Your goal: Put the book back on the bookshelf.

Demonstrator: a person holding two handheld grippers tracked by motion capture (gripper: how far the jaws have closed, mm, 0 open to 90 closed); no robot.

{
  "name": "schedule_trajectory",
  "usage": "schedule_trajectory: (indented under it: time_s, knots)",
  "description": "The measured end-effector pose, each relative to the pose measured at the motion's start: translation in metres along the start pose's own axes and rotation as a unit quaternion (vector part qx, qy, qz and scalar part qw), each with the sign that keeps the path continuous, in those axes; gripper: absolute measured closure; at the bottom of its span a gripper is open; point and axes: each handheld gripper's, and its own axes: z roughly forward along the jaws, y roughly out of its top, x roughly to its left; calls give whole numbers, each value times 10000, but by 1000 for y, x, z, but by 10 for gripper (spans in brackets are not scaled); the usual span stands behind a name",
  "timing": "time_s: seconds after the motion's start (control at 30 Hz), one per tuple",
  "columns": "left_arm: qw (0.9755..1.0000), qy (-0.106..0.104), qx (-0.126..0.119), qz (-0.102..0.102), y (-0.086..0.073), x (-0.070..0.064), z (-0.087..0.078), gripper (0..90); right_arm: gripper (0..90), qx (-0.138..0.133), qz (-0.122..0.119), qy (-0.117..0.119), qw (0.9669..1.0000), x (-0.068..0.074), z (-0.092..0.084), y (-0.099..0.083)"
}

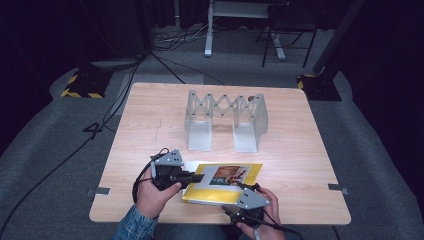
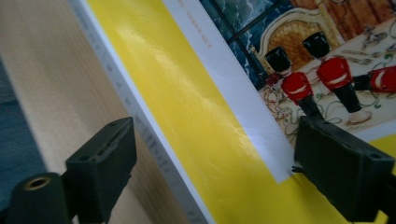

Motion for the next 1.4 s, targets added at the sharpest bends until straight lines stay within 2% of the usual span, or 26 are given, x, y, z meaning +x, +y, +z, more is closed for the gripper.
schedule_trajectory:
  time_s: [0.03,0.13,0.17,0.3,0.5,0.67,0.77,0.8,0.9,0.97,1.1,1.23,1.33,1.4]
  knots:
    - [9999,-135,-52,-89,-1,2,1,894,65,-35,-36,-168,9998,2,2,0]
    - [9998,-124,-49,-124,-1,3,1,894,48,-48,-23,-225,9997,3,5,0]
    - [9998,-122,-58,-146,-2,3,1,894,42,-22,-129,-273,9995,4,8,-1]
    - [9997,-172,-112,-153,-1,3,-1,894,39,-56,-250,-424,9988,7,9,0]
    - [9995,-245,-200,-38,3,-3,-5,894,73,-283,-214,-517,9980,2,2,2]
    - [9994,-248,-222,46,5,-7,-6,894,72,-312,-259,-583,9975,3,1,4]
    - [9990,-339,-268,-130,3,-1,-5,894,67,-245,-356,-613,9972,4,5,5]
    - [9990,-339,-268,-130,3,-1,-5,894,67,-245,-356,-613,9972,4,5,5]
    - [9981,-412,-354,-292,0,5,-7,894,73,-189,-536,-685,9960,6,10,8]
    - [9979,-429,-376,-311,0,5,-7,894,83,-184,-610,-731,9953,6,11,10]
    - [9966,-610,-461,-323,2,3,-8,894,105,-221,-597,-723,9953,4,11,11]
    - [9961,-690,-467,-303,3,1,-8,894,106,-227,-573,-721,9955,2,12,11]
    - [9958,-727,-464,-294,3,0,-7,894,106,-212,-611,-764,9950,3,16,11]
    - [9952,-823,-437,-307,3,1,-5,893,106,-192,-709,-864,9936,4,21,11]
